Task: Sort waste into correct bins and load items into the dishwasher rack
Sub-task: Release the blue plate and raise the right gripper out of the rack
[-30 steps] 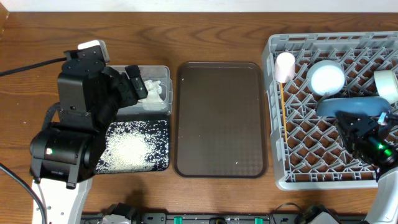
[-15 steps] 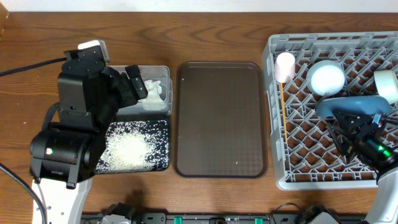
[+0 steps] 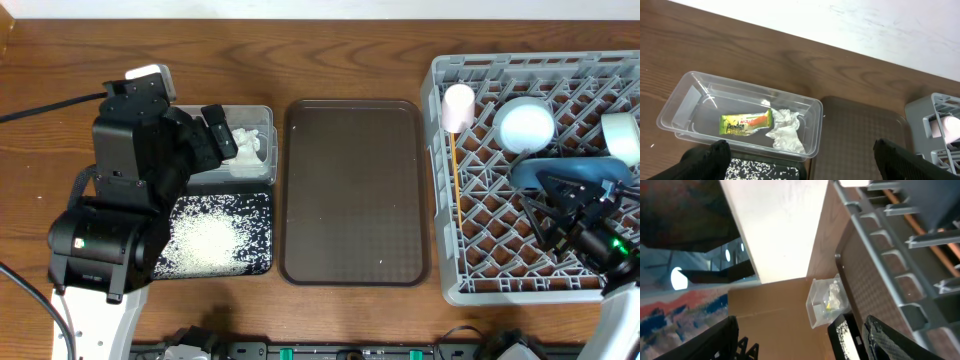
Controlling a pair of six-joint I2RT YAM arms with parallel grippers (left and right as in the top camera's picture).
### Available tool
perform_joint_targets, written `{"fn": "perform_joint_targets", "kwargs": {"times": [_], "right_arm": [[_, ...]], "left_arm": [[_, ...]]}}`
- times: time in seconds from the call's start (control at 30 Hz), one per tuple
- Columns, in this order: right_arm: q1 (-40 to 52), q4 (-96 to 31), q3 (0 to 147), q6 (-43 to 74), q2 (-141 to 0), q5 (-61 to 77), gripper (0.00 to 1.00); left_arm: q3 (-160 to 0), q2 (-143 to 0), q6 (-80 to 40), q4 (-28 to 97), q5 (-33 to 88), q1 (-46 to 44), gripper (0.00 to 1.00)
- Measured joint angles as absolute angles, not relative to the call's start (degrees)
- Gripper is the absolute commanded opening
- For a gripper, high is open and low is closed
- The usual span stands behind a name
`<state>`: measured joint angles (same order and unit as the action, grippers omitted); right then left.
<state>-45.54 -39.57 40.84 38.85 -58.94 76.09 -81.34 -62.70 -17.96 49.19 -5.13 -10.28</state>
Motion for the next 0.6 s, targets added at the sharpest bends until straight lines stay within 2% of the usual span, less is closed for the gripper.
{"fn": "perform_joint_targets", "kwargs": {"times": [0.23,0.33,0.47,0.53,0.57,0.6], "right_arm": [[-45.54,-35.29,40.8,43.4,-50.39,77.41,0.78],[-45.54,-26.68,40.73,47.07,-46.92,78.54,0.77],[-45.52,-7.31,40.73,51.05,-43.44,79.64,0.69],[-45.52,2.15,40.84,52.1,-42.61,80.05,0.52],[-45.52,5.58,40.86,52.21,-42.46,80.16,0.34],[-45.54,7.9,41.06,52.82,-42.28,80.12,0.21]], "left_arm": [[-81.34,-62.7,-17.96,49.19,-5.13,-10.28,0.94],[-81.34,-62.7,-17.96,49.19,-5.1,-10.28,0.94],[-81.34,-62.7,-17.96,49.25,-5.1,-10.28,0.94],[-81.34,-62.7,-17.96,49.25,-5.1,-10.28,0.94],[-81.34,-62.7,-17.96,49.23,-5.1,-10.28,0.94],[-81.34,-62.7,-17.96,49.25,-5.1,-10.28,0.94]]}}
